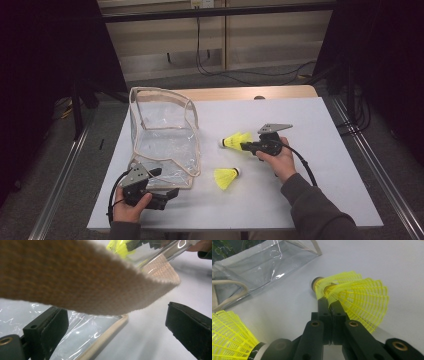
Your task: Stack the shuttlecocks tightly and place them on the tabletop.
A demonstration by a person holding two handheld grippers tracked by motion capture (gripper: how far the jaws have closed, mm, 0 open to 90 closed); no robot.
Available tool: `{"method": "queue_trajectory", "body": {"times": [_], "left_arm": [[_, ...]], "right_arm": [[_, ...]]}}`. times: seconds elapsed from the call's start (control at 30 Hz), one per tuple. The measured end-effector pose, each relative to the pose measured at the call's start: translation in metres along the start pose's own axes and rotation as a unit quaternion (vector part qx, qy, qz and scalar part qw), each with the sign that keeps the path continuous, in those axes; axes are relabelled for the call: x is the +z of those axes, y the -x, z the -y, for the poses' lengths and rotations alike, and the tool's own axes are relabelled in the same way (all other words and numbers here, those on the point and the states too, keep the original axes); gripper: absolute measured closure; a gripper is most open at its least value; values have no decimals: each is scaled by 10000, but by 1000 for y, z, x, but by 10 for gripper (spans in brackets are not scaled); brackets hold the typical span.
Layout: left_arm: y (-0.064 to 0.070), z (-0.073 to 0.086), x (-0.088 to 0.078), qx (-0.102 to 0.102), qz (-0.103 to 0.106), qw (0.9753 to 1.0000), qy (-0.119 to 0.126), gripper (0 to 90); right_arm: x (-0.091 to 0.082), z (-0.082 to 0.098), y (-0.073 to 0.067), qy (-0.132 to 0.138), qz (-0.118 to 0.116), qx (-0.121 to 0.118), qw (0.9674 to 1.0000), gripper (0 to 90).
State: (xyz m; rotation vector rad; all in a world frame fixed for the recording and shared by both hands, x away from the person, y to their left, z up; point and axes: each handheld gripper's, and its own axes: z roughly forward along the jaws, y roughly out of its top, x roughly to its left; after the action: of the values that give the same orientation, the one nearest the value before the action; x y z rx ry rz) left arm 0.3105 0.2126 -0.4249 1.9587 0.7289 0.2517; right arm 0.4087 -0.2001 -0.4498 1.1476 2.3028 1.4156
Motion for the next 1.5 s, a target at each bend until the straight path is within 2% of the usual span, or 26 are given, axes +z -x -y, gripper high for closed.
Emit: {"method": "queue_trajectory", "body": {"times": [0.8,1.03,1.2,1.3,1.5], "left_arm": [[0,0,0,-8,6,10000,12,46],[0,0,0,-3,6,10000,-11,46],[0,0,0,6,4,10000,1,46],[0,0,0,14,12,10000,-11,46],[0,0,0,13,8,10000,-9,46]], "right_arm": [[2,2,0,-96,14,29,9999,872],[2,3,-1,-129,62,42,9999,819],[2,3,-1,-183,116,-40,9998,773],[0,3,-1,-181,129,14,9998,762],[-5,2,-1,-195,257,-121,9994,698]]}}
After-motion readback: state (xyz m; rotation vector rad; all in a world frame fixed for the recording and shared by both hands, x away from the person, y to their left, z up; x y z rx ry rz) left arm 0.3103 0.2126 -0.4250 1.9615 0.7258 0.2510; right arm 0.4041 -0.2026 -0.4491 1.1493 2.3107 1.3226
